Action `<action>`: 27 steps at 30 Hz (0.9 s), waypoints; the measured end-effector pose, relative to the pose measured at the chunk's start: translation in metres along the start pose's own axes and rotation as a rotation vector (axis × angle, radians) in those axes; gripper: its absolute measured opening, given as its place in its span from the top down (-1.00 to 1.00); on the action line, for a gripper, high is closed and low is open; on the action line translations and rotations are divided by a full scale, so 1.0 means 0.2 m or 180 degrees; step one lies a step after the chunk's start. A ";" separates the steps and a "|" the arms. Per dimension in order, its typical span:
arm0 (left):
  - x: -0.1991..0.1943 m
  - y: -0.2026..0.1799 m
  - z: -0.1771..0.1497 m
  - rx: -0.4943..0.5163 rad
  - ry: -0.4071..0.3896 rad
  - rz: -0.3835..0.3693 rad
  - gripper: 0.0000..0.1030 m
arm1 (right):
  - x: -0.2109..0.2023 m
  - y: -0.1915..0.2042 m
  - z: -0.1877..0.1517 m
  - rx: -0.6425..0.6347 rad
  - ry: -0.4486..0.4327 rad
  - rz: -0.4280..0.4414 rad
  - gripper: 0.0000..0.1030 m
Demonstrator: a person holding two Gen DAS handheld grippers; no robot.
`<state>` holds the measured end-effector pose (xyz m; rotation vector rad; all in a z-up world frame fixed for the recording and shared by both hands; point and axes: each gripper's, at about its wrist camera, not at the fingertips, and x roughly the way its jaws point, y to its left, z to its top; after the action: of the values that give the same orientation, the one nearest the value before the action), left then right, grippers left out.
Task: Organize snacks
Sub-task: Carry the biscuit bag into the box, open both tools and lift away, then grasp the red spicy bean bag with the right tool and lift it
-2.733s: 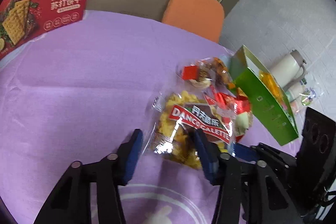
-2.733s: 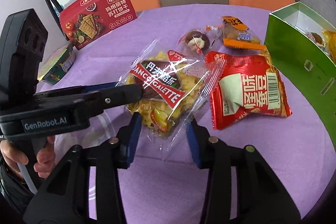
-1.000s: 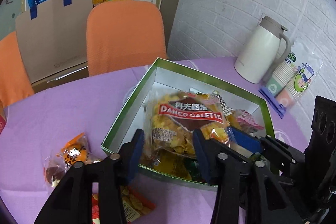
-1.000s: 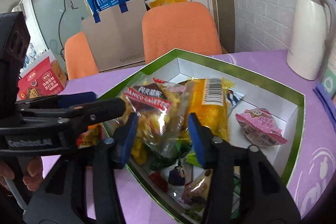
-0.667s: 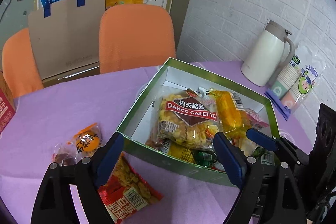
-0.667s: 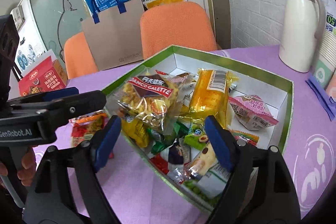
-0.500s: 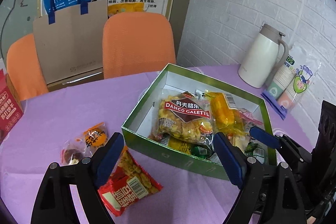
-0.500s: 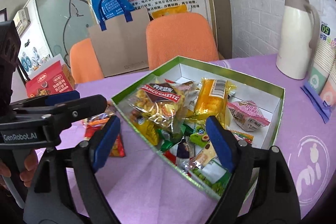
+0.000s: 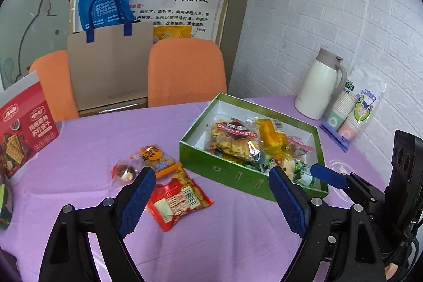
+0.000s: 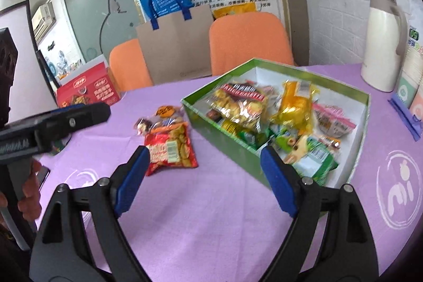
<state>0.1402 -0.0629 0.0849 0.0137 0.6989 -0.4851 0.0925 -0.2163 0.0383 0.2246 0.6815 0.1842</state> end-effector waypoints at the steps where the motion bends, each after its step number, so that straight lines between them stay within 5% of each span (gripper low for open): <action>1: -0.01 0.04 -0.01 -0.0031 0.0024 0.0086 -0.73 | 0.02 0.01 -0.02 -0.0010 0.0057 0.0034 -0.66; 9: 0.00 0.41 -0.11 -0.0600 0.0181 0.0138 -0.73 | 0.27 0.14 -0.10 -0.0187 0.0465 0.0199 -0.66; 24: 0.07 0.68 -0.28 -0.0767 0.0307 -0.0001 -0.72 | 0.75 0.25 -0.01 -0.0456 0.0870 0.0257 -0.65; 27: 0.10 0.70 -0.28 -0.0753 0.0340 -0.0016 -0.72 | 0.79 0.26 -0.04 -0.0559 0.0993 0.0305 -0.33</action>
<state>0.1784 0.0626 0.0090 -0.1855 0.8578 -0.4061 0.2021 -0.1279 -0.0488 0.0592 0.9596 0.3743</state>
